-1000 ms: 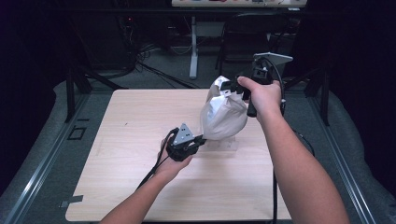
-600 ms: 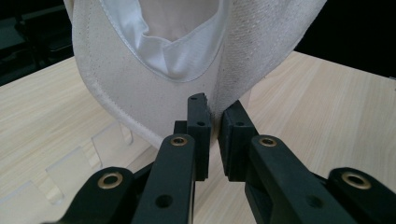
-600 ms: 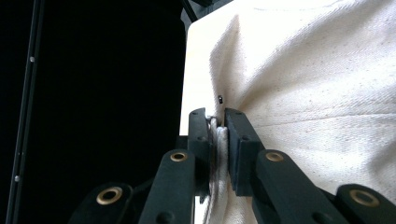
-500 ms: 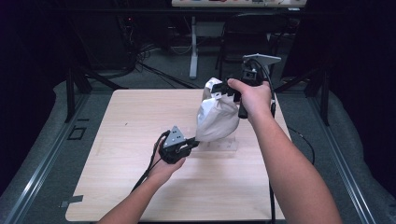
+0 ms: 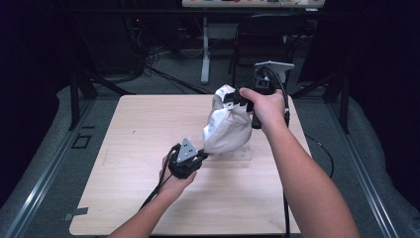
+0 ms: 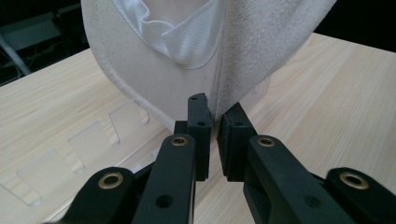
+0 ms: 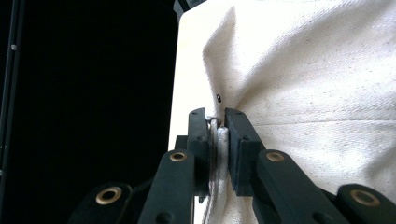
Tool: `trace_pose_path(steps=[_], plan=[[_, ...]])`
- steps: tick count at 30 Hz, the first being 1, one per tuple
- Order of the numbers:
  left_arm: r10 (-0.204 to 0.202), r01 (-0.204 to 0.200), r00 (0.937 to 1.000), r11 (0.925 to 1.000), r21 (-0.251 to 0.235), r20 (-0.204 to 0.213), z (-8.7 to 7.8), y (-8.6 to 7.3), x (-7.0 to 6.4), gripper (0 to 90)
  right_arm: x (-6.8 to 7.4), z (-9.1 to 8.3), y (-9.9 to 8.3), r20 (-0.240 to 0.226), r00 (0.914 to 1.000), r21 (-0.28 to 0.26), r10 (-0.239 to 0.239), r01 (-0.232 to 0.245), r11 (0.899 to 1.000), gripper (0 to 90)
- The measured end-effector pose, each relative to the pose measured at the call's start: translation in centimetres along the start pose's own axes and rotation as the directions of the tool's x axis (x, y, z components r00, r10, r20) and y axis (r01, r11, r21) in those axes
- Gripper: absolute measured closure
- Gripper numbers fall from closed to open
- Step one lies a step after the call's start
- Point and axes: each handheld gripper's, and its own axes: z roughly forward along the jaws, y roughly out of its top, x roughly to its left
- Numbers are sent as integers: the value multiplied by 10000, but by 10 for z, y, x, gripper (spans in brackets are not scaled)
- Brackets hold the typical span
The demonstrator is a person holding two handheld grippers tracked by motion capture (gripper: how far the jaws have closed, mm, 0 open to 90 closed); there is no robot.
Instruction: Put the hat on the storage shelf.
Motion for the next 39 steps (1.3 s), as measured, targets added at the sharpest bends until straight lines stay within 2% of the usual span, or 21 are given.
trace_pose_path(steps=[6,15,24,30,39], plan=[[-517,517,9986,9987,13,-114,-1,-4,2,845,-8,4,-1,3,10000,18,80,-80,10000,811],[-719,723,9971,9973,159,-236,-2,-10,3,846,-12,13,-3,59,9999,185,103,-105,9998,811],[-1217,1240,9916,9908,535,-447,2,-22,1,839,-19,27,-6,267,9996,463,90,-102,9989,810],[-1124,1157,9925,9906,726,-472,-1,-25,2,821,-21,34,-7,208,9998,561,64,-76,9984,810],[-1116,1153,9928,9886,971,-432,-20,-32,5,736,-21,37,-8,280,9996,568,24,-40,9984,809]])
